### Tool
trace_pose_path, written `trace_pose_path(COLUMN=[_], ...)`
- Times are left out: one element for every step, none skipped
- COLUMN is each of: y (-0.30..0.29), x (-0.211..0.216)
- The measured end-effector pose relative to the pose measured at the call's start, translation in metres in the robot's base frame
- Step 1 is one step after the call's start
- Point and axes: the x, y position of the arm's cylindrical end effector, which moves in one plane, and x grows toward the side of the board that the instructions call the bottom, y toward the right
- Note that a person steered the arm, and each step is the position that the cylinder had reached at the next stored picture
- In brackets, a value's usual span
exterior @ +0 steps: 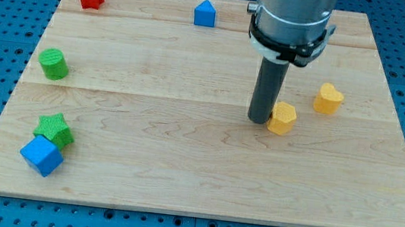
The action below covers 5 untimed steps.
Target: Slide yellow hexagon towards bottom right
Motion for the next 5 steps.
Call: trace_pose_path(y=[0.027,0.076,0.12,0.124,0.147], x=[-0.009,0.033,0.068,0.046,0.05])
